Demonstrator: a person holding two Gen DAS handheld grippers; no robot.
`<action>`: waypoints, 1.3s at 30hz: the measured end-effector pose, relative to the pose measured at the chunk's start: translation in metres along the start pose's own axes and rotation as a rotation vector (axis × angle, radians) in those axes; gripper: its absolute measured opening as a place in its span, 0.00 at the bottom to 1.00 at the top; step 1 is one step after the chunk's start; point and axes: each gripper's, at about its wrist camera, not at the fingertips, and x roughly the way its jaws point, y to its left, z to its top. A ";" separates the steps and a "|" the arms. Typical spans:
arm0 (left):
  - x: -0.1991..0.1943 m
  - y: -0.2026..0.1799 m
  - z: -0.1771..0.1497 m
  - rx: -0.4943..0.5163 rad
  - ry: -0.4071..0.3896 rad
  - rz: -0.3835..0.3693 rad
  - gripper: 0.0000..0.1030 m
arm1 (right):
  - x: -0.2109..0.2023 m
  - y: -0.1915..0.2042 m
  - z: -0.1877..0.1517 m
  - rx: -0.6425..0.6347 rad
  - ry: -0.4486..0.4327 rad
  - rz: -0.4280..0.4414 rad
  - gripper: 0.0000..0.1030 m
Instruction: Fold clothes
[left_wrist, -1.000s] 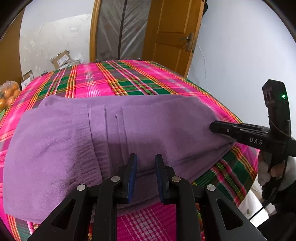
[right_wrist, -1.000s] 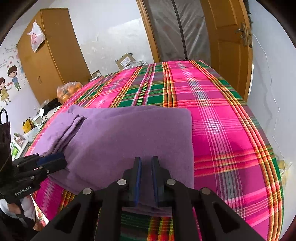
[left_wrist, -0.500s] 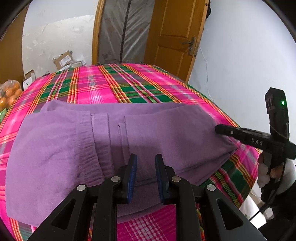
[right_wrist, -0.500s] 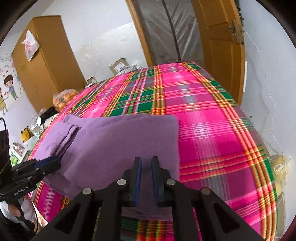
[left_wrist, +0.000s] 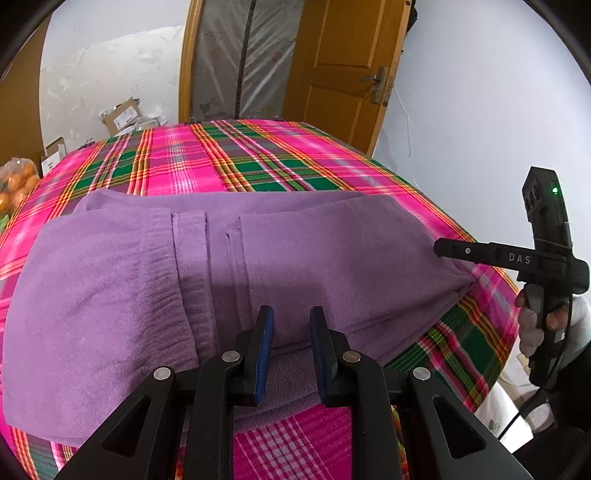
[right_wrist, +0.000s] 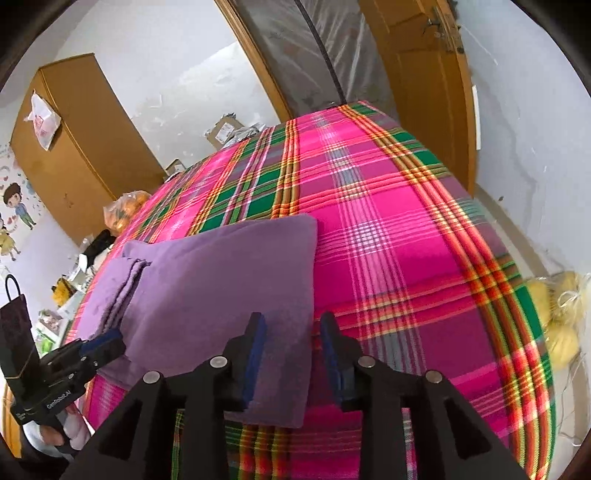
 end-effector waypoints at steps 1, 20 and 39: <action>-0.002 0.000 0.001 -0.003 -0.005 0.003 0.20 | 0.001 0.000 0.000 0.000 0.004 0.009 0.31; -0.001 -0.001 -0.005 0.001 -0.006 0.000 0.20 | 0.010 -0.010 0.009 0.061 0.120 0.177 0.36; -0.001 -0.001 -0.007 0.009 -0.017 -0.002 0.20 | 0.024 -0.007 -0.005 0.279 0.176 0.304 0.14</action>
